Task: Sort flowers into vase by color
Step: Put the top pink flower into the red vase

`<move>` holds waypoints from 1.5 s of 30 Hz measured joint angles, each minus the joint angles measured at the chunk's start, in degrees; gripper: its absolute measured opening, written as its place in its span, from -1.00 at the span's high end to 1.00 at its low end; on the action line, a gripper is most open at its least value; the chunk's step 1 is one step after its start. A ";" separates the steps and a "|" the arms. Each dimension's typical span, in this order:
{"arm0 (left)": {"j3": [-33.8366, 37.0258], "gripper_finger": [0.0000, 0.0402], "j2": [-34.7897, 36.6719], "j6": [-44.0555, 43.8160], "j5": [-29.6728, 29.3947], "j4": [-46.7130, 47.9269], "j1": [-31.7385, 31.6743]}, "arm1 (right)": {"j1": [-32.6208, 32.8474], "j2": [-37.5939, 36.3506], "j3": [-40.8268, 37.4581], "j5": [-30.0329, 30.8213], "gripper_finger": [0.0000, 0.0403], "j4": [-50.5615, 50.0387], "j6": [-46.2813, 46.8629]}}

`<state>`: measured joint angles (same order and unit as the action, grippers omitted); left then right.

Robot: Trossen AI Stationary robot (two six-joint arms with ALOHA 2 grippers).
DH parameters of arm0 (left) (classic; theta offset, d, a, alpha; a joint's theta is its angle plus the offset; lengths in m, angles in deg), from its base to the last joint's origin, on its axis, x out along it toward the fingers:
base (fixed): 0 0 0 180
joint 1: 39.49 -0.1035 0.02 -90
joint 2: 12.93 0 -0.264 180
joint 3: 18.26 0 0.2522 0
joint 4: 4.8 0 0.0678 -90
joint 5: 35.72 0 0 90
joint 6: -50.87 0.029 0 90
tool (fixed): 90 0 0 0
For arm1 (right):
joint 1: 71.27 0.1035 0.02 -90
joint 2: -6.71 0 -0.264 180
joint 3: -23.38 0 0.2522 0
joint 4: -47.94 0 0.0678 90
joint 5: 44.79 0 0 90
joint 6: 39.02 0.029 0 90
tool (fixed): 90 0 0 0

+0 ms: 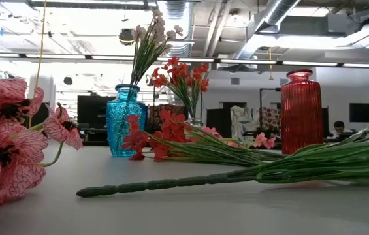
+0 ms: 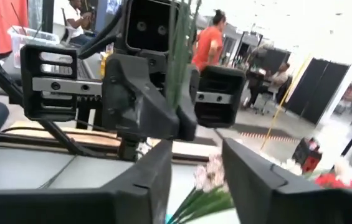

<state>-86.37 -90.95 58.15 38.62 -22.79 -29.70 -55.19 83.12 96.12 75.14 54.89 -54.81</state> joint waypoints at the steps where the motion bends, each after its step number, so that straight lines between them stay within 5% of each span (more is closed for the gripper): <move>1: -0.01 0.96 0.03 -0.02 -0.03 0.73 0.00 | 0.00 -0.69 -0.02 0.00 0.10 -1.14 1.45; 13: 0.09 0.96 -0.09 -2.51 -0.04 12.82 0.00 | -1.33 -3.71 0.04 -0.19 -0.16 -0.73 11.87; 21: 0.07 0.96 -0.04 -2.59 -0.02 15.72 0.00 | -3.34 -3.60 0.04 -9.70 -0.17 -0.81 19.07; 45: 0.07 0.96 -0.04 -2.59 0.44 18.69 0.00 | -6.12 3.46 0.00 -13.55 -0.16 7.95 18.34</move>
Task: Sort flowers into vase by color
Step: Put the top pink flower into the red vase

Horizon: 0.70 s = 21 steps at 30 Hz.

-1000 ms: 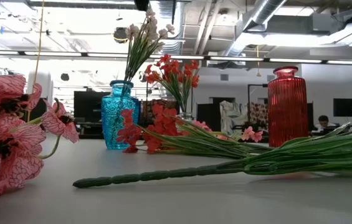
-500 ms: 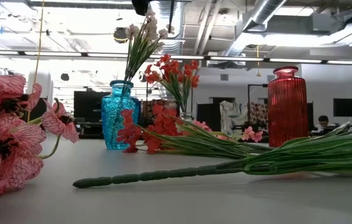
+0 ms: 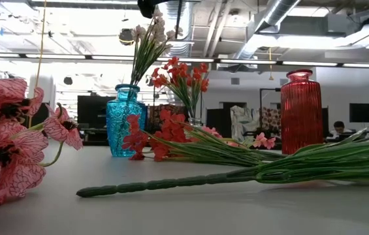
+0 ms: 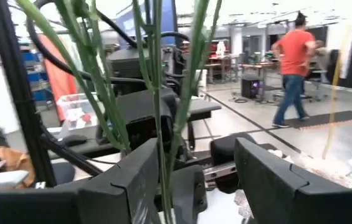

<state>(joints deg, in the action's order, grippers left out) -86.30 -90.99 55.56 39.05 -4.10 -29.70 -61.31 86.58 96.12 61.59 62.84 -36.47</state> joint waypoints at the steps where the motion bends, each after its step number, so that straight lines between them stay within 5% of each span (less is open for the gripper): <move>1: 0.00 0.96 0.00 0.01 0.00 0.00 0.00 | -0.14 0.00 0.00 -1.08 -0.14 0.08 0.02; 8: 0.00 0.96 0.00 0.02 0.13 0.04 0.00 | -0.42 0.00 0.00 -4.49 0.11 0.13 0.00; 14: 0.00 0.95 0.00 -0.07 -0.42 -0.34 0.00 | -0.41 0.00 0.00 -4.57 0.57 0.16 0.00; 18: 0.00 0.83 0.00 -2.73 -0.51 -0.57 -0.02 | -0.39 -0.02 0.00 -4.64 0.89 0.12 -0.14; 21: 0.00 0.68 0.00 -4.00 -0.51 -0.57 0.00 | -0.39 -0.02 0.00 -4.64 0.89 0.04 -1.71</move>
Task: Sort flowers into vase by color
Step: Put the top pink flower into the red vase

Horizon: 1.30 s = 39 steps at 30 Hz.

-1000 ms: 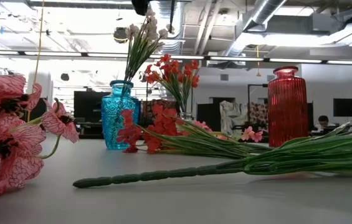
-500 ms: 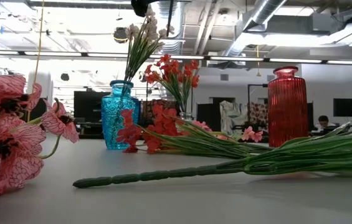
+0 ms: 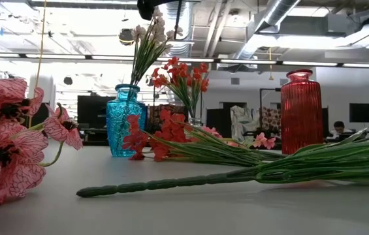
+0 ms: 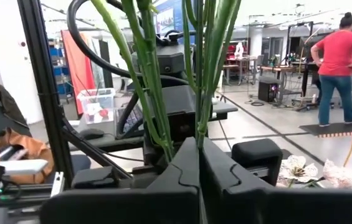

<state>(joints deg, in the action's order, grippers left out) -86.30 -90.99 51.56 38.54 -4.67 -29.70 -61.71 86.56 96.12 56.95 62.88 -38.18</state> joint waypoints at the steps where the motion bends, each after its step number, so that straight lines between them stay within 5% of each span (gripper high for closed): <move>1: 0.00 0.63 0.00 -0.20 0.06 0.02 0.00 | 0.00 -0.14 0.00 0.00 0.87 -0.12 -0.44; 8: 0.02 0.37 1.98 3.70 0.34 1.41 0.32 | 1.60 -6.20 0.00 3.49 0.89 -10.73 -0.87; 18: 0.00 0.37 9.80 2.25 0.29 11.80 1.04 | 6.81 -15.95 -0.02 12.91 0.89 -27.54 3.87; 39: 0.00 0.37 13.38 1.43 -0.04 17.40 3.15 | 21.71 -15.95 -0.07 37.06 0.89 -48.36 26.78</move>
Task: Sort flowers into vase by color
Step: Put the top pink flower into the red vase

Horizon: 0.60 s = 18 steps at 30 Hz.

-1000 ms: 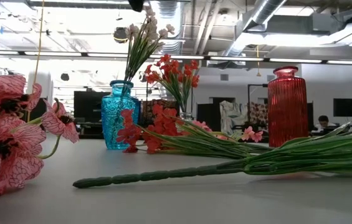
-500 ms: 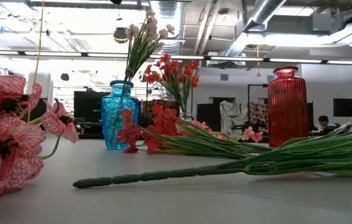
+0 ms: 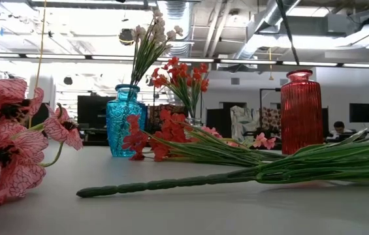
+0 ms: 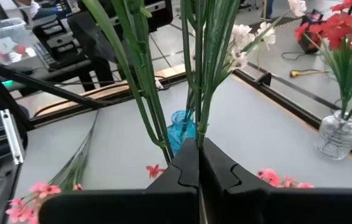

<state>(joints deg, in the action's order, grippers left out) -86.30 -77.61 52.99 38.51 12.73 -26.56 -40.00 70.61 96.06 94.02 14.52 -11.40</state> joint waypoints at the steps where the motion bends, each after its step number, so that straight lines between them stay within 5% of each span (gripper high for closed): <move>1: 0.00 0.37 0.00 -0.01 0.00 0.00 0.00 | 0.48 0.36 0.00 0.83 0.89 -0.02 0.16; 18: 0.00 0.38 -0.02 -0.44 0.11 0.37 0.00 | 2.09 5.90 -3.04 4.03 0.87 -0.78 6.88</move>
<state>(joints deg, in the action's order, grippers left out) -86.30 -77.64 52.54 38.62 13.10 -26.56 -37.90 76.51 93.02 98.05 13.74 -4.52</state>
